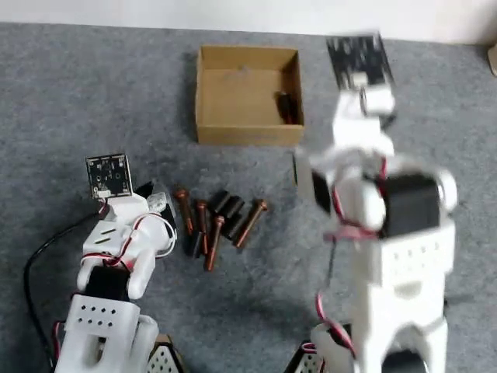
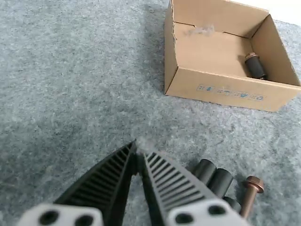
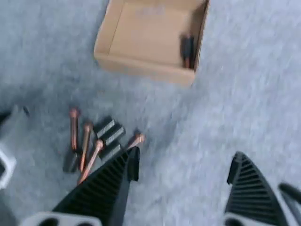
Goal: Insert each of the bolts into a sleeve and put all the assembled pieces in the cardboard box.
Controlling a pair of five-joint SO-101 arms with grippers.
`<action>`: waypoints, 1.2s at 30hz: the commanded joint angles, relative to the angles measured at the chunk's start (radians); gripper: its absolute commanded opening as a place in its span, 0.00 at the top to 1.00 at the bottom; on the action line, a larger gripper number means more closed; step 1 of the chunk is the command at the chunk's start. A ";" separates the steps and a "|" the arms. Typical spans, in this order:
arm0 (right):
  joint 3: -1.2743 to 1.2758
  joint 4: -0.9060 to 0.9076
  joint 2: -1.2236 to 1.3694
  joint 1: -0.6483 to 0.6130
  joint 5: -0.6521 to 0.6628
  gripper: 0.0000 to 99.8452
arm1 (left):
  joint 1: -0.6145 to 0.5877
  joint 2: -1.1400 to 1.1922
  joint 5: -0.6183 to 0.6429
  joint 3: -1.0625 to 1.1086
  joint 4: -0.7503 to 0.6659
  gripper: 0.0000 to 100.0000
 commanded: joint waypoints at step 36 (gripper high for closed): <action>1.400 -0.881 -0.519 -0.254 -0.201 0.72 | 0.058 0.414 0.097 -0.380 0.173 0.99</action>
